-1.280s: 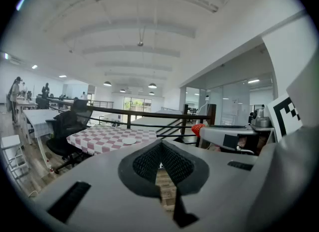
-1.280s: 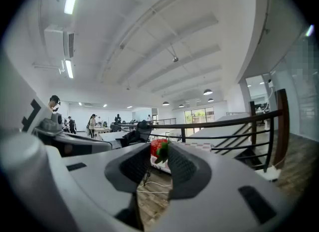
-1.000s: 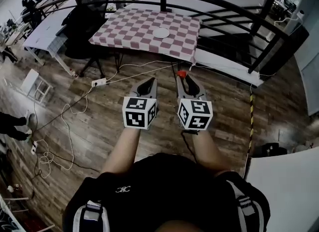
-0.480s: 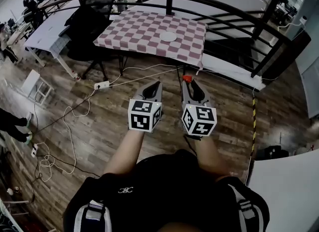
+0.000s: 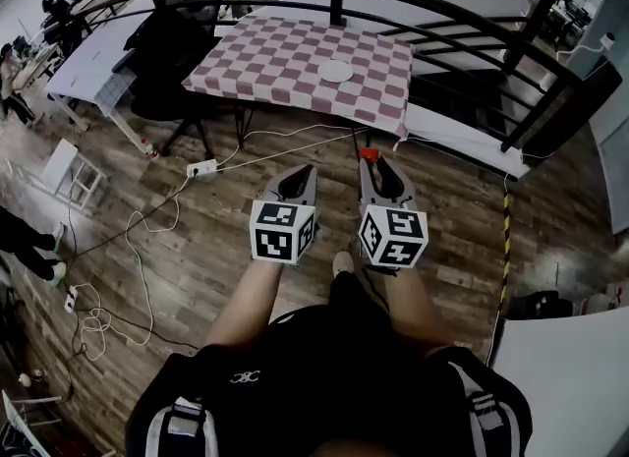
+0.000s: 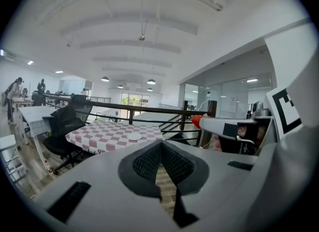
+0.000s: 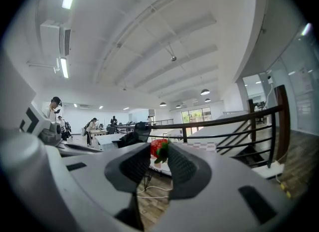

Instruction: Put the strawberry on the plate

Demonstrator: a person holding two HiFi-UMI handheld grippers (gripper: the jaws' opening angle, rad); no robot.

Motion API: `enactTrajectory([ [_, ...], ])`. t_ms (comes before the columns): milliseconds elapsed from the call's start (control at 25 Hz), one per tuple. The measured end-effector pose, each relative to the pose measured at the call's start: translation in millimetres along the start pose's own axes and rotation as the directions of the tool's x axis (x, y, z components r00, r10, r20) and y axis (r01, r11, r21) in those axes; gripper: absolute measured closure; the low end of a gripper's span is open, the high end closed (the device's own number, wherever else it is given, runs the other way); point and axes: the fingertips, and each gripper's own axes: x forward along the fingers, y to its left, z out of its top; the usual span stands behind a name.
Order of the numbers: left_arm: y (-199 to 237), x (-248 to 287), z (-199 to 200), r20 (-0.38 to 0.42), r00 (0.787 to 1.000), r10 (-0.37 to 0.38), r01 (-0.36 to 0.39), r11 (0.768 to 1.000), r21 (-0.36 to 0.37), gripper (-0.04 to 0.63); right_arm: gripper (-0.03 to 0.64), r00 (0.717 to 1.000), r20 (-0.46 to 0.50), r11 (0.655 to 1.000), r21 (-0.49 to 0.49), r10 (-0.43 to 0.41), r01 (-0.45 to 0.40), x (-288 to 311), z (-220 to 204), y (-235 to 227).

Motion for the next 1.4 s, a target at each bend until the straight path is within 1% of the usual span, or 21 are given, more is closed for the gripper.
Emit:
enactTrajectory([
  [160, 18.6, 31.0, 12.3, 0.008, 1.0, 0.009, -0.009, 1.0, 0.007, 0.605, 0.502, 1.0, 0.006, 1.0, 0.021, -0.002, 0.002, 39.3, 4.4, -19.2],
  [440, 41.0, 99.0, 41.3, 0.001, 1.0, 0.021, -0.021, 0.999, 0.027, 0.606, 0.502, 1.0, 0.012, 1.0, 0.019, 0.013, -0.013, 106.4, 22.0, -53.7],
  [760, 46.8, 189.6, 64.5, -0.027, 0.999, 0.029, -0.029, 0.999, 0.032, 0.604, 0.502, 0.999, -0.004, 0.998, 0.046, 0.041, -0.041, 177.4, 33.0, -111.6],
  [1000, 44.4, 250.7, 83.0, -0.012, 0.999, 0.031, -0.03, 0.999, 0.041, 0.605, 0.502, 0.998, -0.009, 0.998, 0.037, 0.06, -0.06, 222.9, 37.4, -155.1],
  [1120, 45.2, 270.4, 86.4, -0.009, 0.999, 0.036, -0.036, 0.999, 0.036, 0.606, 0.502, 0.997, -0.013, 0.997, 0.027, 0.072, -0.072, 242.6, 40.9, -168.2],
  [1400, 63.1, 302.1, 80.7, -0.037, 0.997, 0.064, -0.063, 0.998, 0.019, 0.606, 0.502, 0.995, -0.036, 0.996, 0.023, 0.092, -0.091, 275.1, 34.8, -182.4],
])
